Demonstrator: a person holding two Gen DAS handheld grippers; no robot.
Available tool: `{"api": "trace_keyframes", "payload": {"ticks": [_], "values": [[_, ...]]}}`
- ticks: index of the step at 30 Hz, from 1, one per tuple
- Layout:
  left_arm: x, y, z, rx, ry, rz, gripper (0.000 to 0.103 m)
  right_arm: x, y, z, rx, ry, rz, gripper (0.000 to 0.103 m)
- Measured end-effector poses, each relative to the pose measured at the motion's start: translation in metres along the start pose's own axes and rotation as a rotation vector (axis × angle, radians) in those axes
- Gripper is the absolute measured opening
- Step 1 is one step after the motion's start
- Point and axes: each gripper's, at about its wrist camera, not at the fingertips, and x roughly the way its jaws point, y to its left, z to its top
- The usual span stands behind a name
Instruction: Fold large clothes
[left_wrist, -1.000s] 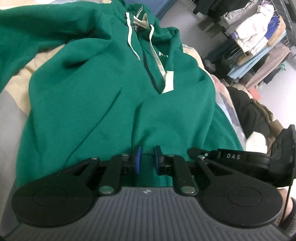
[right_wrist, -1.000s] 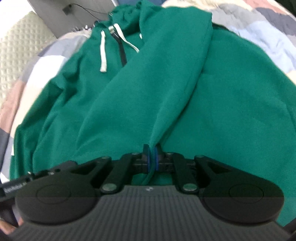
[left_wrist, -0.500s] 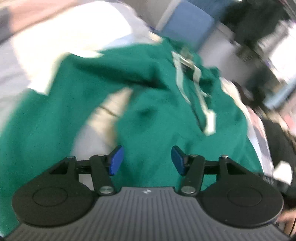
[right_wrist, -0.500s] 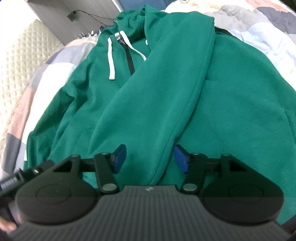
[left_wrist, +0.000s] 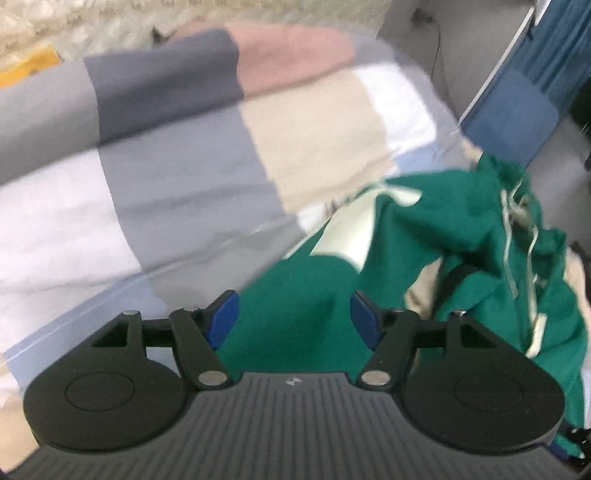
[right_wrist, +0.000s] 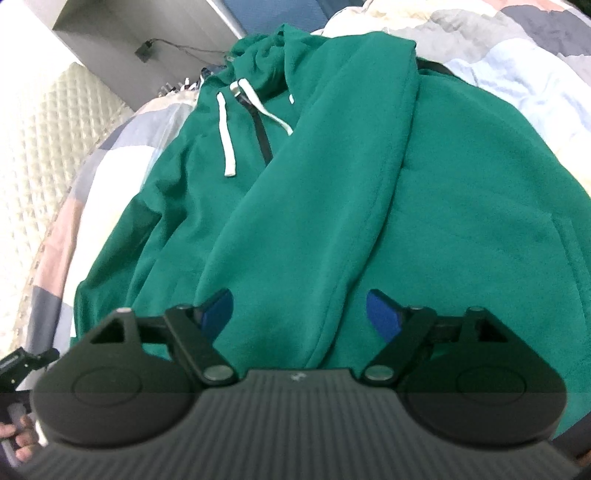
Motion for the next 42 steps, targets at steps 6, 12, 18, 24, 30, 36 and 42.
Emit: {"api": "trace_keyframes", "payload": {"ticks": [6,12,18,24,30,36,42], "values": [[0.044,0.005,-0.01,-0.019,0.097,0.006,0.073,0.002,0.001,0.0,0.004,0.011,0.005,0.081],[0.054,-0.005,-0.014,0.029,0.097,0.036,0.026,0.005,-0.001,0.001,0.03,0.021,0.005,0.081],[0.023,-0.039,0.0,0.193,0.019,0.167,0.006,0.005,-0.008,-0.001,0.032,0.016,-0.028,0.081],[-0.04,-0.12,0.021,0.514,-0.146,0.258,0.006,-0.006,-0.012,0.005,0.027,-0.024,-0.038,0.081],[-0.096,-0.232,0.008,0.778,-0.266,0.203,0.006,-0.023,-0.02,0.014,0.024,-0.074,-0.035,0.081],[-0.107,-0.339,-0.049,0.934,-0.273,0.069,0.006,-0.037,-0.036,0.017,0.079,-0.101,-0.001,0.081],[-0.075,-0.408,-0.114,0.973,-0.2,-0.03,0.006,-0.047,-0.058,0.017,0.084,-0.127,-0.021,0.081]]}}
